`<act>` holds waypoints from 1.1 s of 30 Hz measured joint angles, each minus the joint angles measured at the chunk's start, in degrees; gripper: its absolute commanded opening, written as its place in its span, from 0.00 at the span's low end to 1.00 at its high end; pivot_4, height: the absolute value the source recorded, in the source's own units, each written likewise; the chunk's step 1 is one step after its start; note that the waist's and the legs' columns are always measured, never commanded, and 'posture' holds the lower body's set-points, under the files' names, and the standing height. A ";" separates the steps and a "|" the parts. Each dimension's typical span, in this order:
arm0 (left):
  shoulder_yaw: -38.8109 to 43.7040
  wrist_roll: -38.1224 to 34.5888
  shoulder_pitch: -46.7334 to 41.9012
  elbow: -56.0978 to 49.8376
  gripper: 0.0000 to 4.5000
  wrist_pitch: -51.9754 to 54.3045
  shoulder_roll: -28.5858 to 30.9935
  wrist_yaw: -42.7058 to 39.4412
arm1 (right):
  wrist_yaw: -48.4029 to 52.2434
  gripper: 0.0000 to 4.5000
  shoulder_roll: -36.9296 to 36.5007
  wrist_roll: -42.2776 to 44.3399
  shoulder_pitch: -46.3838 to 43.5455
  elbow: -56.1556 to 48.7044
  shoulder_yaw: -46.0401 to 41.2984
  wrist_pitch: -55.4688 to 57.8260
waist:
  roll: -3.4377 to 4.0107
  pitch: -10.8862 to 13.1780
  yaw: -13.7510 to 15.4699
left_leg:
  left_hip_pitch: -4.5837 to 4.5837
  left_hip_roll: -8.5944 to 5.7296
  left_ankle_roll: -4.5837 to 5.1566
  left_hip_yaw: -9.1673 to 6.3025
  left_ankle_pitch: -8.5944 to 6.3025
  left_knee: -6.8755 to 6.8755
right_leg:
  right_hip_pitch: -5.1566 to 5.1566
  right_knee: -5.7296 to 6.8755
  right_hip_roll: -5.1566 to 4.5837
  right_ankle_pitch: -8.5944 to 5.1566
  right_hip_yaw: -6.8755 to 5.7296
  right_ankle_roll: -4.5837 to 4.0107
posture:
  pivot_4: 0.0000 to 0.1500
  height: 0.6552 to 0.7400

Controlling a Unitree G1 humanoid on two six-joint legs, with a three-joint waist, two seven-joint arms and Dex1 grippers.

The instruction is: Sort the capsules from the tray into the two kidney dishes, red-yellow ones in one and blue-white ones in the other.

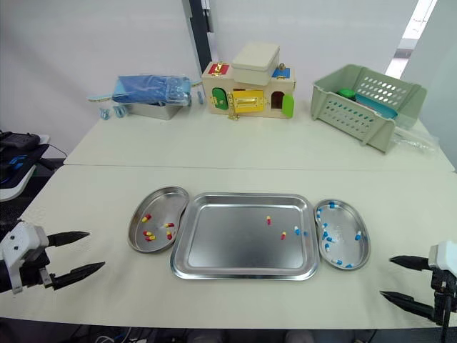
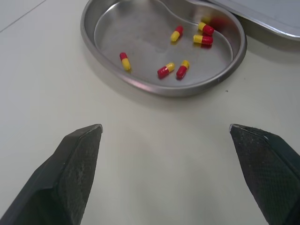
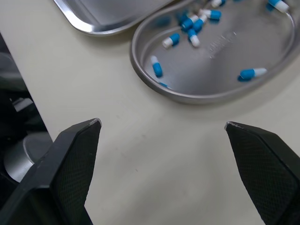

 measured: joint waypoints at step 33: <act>-46.89 15.44 -47.09 0.66 1.00 14.21 -28.65 7.95 | -28.26 0.99 26.45 -10.17 16.36 -21.63 20.62 -15.76 | 0.07 -0.04 0.00 | -0.07 -0.04 -0.01 -0.11 0.01 0.31 | -0.01 0.16 0.11 0.00 0.01 0.00 | 1.00 1.00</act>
